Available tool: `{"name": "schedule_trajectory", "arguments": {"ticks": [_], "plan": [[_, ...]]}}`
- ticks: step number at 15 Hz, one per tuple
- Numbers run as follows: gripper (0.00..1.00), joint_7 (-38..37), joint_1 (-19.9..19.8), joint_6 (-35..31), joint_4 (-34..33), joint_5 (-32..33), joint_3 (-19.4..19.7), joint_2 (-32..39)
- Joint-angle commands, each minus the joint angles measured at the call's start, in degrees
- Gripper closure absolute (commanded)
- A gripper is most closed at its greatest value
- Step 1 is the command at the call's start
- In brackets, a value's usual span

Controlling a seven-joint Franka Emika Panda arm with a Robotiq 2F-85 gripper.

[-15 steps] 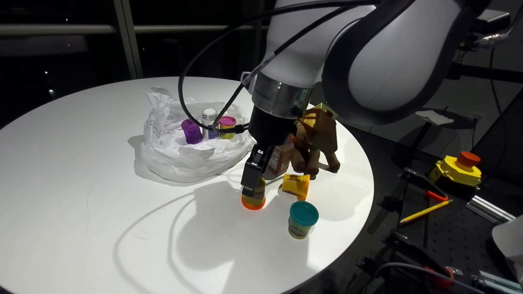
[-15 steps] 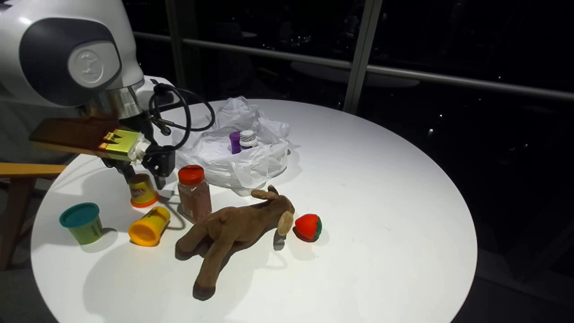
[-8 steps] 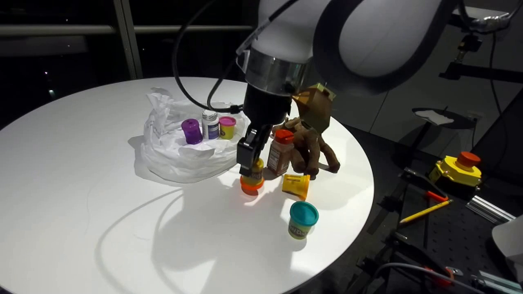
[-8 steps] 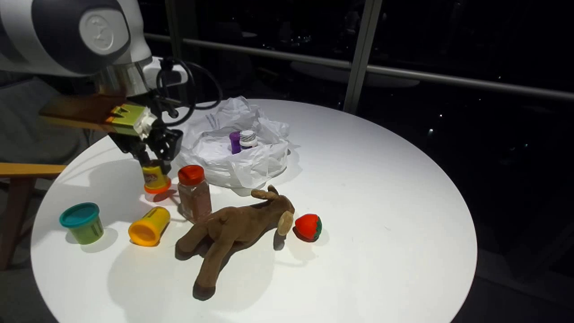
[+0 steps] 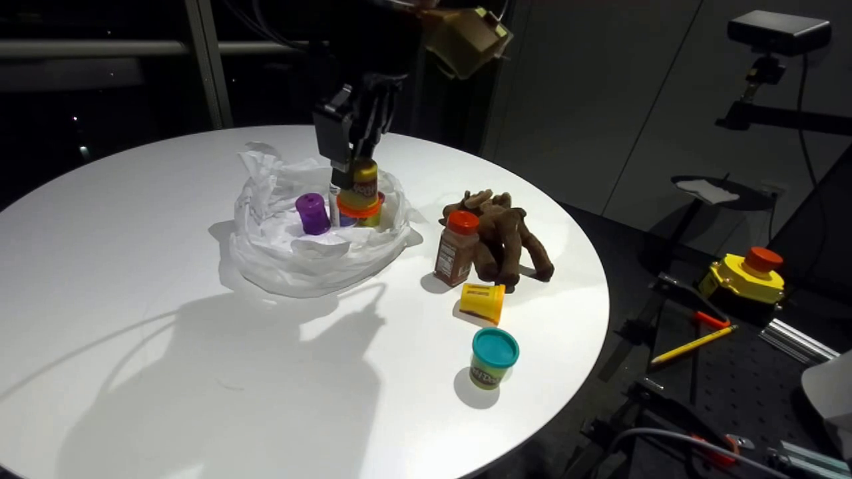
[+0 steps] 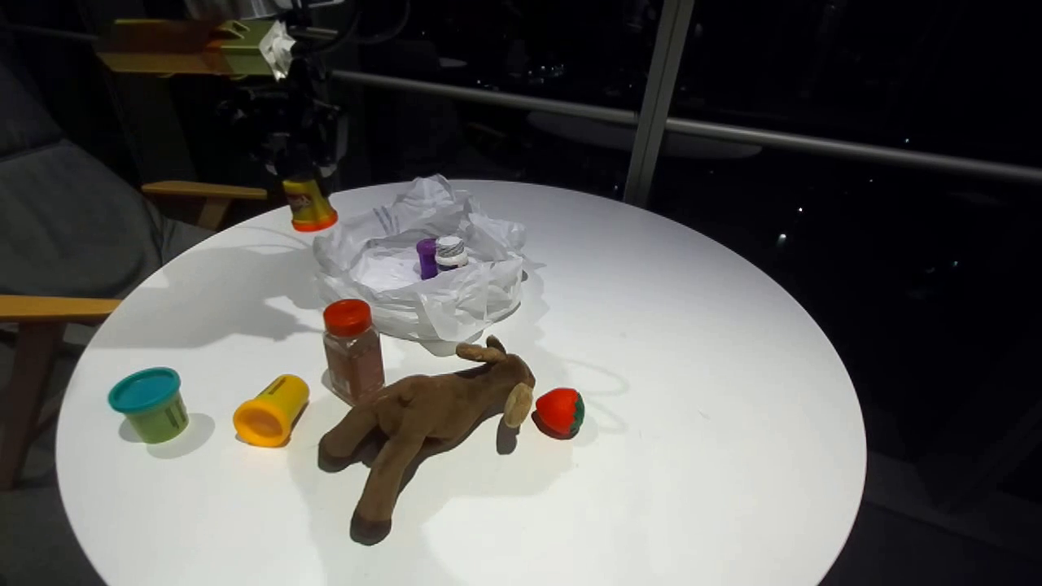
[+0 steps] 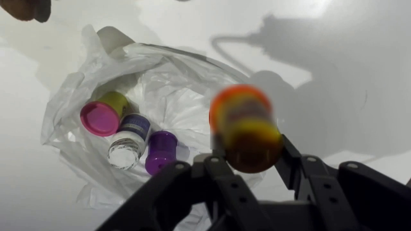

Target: Put the contents on the table inside the plastic bag.

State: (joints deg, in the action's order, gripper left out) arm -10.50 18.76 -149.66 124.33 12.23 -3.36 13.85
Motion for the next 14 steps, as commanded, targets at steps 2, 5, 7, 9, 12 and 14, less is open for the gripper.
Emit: {"name": "schedule_trajectory", "arguments": {"ticks": [2, 5, 7, 9, 12, 14], "plan": [[0.82, 0.8, -2.4, -1.1, -7.0, 1.6, -0.3, 6.0], [0.82, 3.9, -4.8, -2.4, -8.6, -1.3, -1.1, 9.3], [0.82, 4.2, -5.3, -4.1, -9.5, -1.3, -0.7, 12.2], [0.82, 4.2, -5.7, -6.0, -9.6, -0.9, -0.2, 14.0], [0.82, 4.1, -5.8, -10.8, -9.5, -0.6, 0.5, 16.7], [0.82, 3.6, -5.0, -13.7, -9.5, 0.4, 2.2, 18.2]]}}
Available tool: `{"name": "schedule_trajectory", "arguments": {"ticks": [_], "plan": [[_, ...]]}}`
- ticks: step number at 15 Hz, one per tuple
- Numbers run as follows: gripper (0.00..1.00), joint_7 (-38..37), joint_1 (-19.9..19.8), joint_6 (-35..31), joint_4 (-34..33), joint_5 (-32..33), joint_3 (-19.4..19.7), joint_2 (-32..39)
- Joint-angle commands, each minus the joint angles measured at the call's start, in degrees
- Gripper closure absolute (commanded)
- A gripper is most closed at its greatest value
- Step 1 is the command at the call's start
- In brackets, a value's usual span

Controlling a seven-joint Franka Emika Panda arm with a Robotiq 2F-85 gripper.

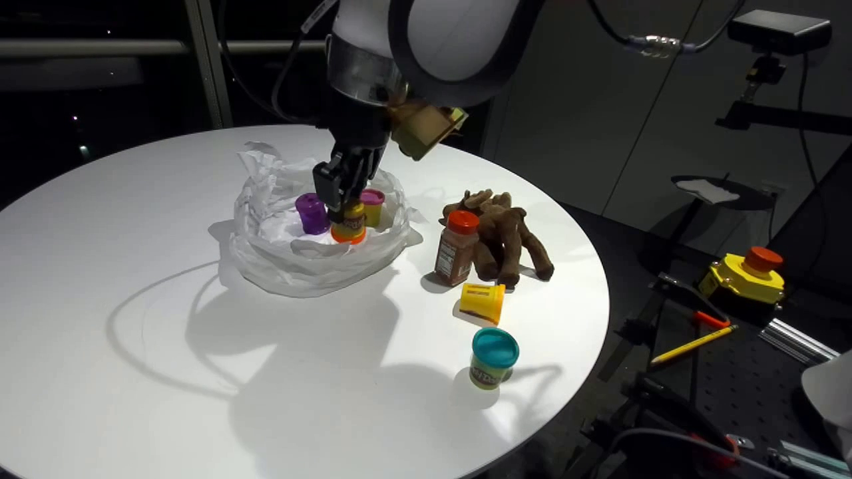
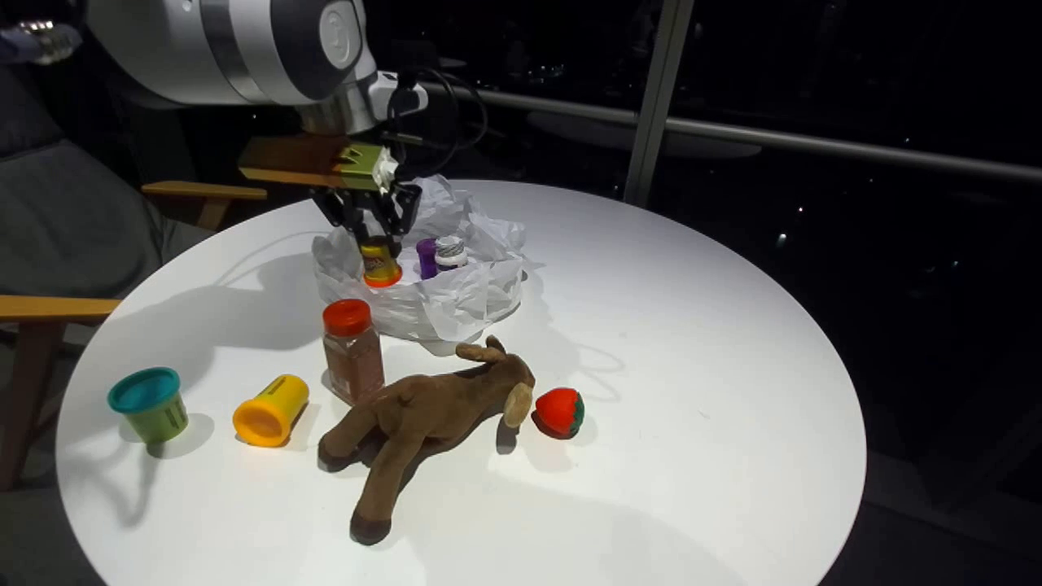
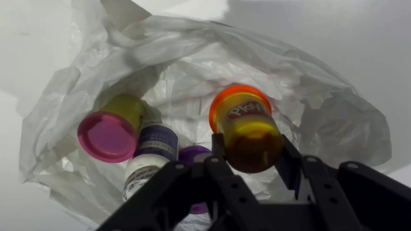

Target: Put the contents on the table inside the plastic bag.

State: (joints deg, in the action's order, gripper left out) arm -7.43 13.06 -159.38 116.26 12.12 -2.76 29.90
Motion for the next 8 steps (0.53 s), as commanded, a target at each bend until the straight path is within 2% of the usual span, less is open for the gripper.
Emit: {"name": "schedule_trajectory", "arguments": {"ticks": [1, 5, 8], "plan": [[0.82, 0.5, 0.9, -5.0, -1.5, 0.6, 2.3, 2.7], [0.82, -0.1, 1.7, -7.3, -1.3, 0.8, 5.0, 3.8], [0.82, 0.3, 1.5, -6.4, -1.4, 0.1, 5.3, 3.9]]}}
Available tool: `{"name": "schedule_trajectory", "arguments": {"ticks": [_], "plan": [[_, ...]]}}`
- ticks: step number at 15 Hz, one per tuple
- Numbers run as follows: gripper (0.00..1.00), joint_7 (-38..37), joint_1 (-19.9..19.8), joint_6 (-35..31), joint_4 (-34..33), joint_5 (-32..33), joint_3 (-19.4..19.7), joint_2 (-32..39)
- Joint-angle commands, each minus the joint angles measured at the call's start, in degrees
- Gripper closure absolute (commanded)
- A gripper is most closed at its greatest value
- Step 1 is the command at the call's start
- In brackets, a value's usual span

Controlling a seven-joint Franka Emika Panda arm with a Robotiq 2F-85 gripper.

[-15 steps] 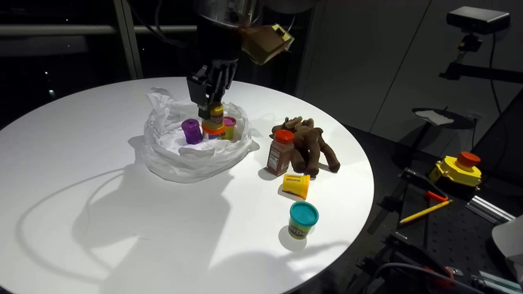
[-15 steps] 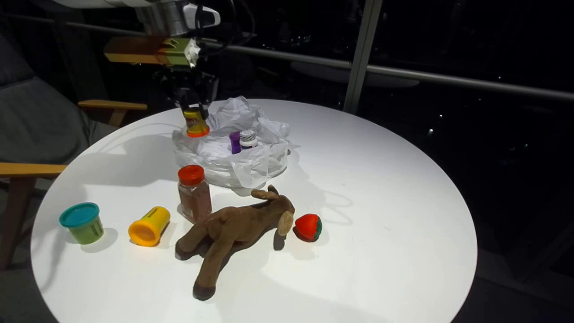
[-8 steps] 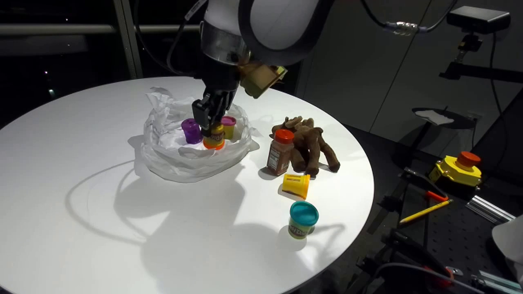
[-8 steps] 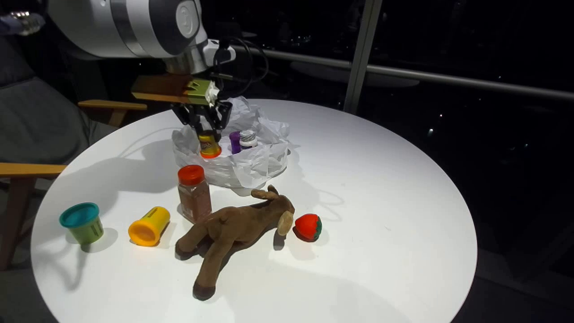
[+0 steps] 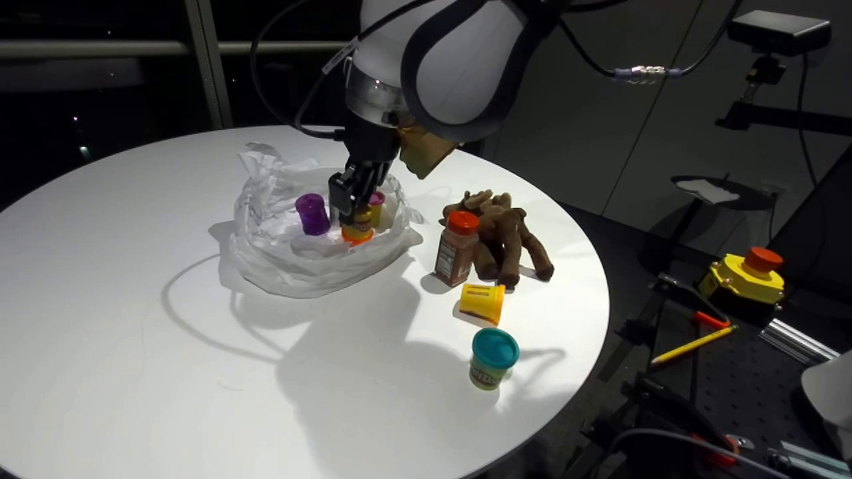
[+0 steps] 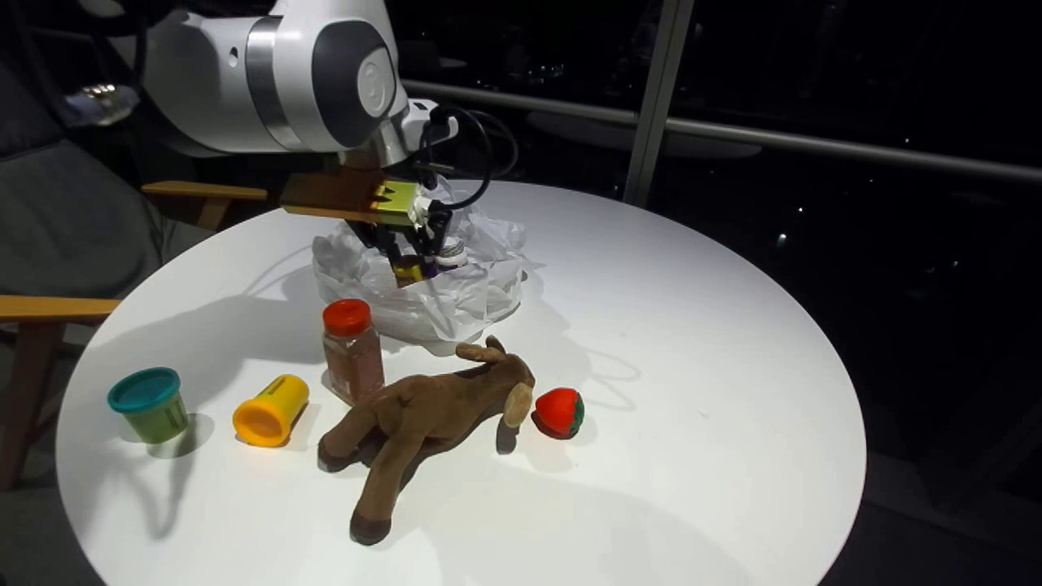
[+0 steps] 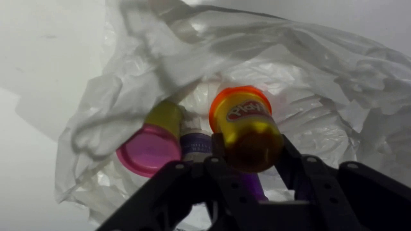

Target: Put the contents on the table inside the plastic bag.

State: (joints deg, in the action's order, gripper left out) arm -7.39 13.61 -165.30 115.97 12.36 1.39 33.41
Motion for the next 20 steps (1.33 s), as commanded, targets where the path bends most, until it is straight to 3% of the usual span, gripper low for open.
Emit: {"name": "schedule_trajectory", "arguments": {"ticks": [1, 3, 7, 8, 11, 15, 20], "plan": [[0.39, 1.0, 0.3, 0.3, -1.0, -0.6, 0.5, 0.1], [0.33, 0.9, 0.4, 0.9, -0.6, -0.8, 0.3, -1.0], [0.01, -1.7, 1.4, 5.1, 2.8, -2.3, -0.1, -9.6], [0.0, 0.1, -1.3, 5.3, 6.5, -3.0, -0.9, -13.9], [0.0, -1.8, -1.8, 9.1, 11.7, -3.2, 0.0, -22.4], [0.0, 0.5, -6.4, 14.8, 18.8, -9.3, -1.9, -30.6], [0.0, 7.2, -8.7, 14.9, 22.4, -21.0, -3.6, -29.7]]}}
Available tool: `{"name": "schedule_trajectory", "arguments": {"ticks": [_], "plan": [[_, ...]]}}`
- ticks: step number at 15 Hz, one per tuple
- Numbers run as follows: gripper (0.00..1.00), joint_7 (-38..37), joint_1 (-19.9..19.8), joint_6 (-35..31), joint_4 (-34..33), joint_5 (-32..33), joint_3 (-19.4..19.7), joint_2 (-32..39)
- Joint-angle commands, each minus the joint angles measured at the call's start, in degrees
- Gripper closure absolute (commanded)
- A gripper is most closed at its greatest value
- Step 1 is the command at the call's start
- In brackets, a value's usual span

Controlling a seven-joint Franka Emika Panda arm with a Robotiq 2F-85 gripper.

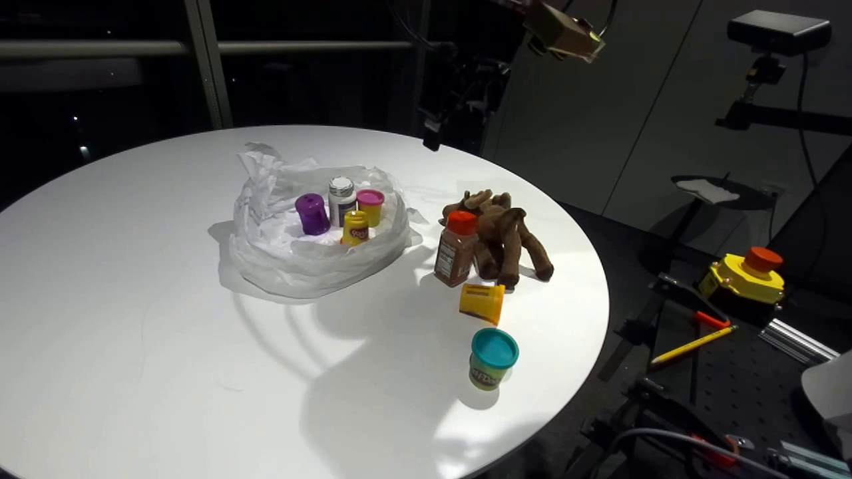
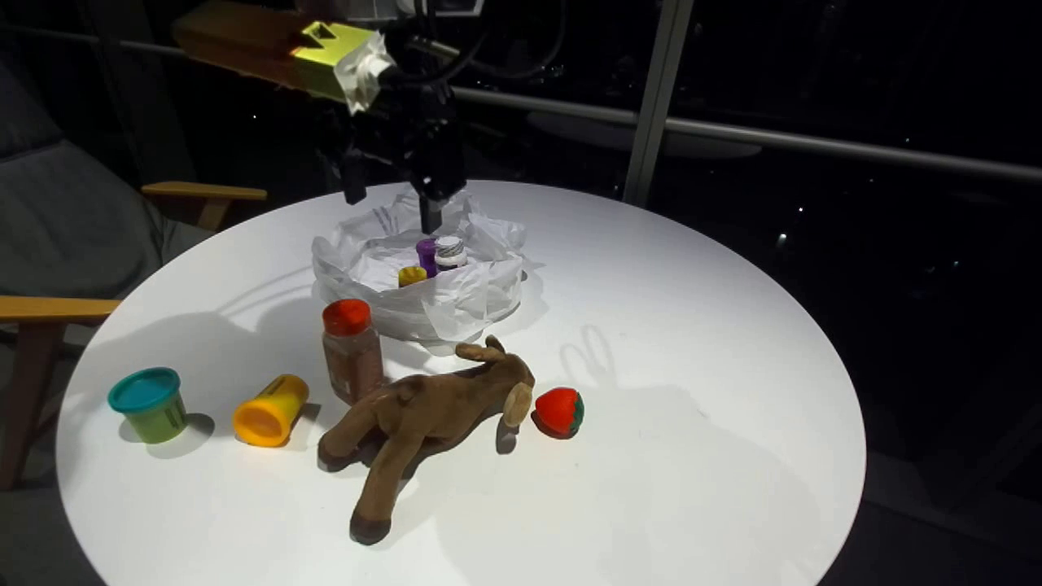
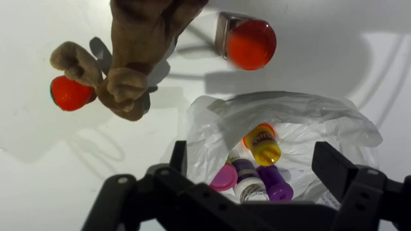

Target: Put the contents on the table inside the plastic bag.

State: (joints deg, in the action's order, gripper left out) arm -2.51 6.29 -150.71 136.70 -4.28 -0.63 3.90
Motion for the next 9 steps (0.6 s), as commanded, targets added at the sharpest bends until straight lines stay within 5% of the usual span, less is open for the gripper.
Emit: {"name": "schedule_trajectory", "arguments": {"ticks": [1, 9], "plan": [[0.0, 1.8, -1.5, 0.6, 1.7, -4.8, -1.6, 0.7], [0.0, 0.0, -1.4, 1.8, 0.7, -3.1, -2.2, 8.3]]}}
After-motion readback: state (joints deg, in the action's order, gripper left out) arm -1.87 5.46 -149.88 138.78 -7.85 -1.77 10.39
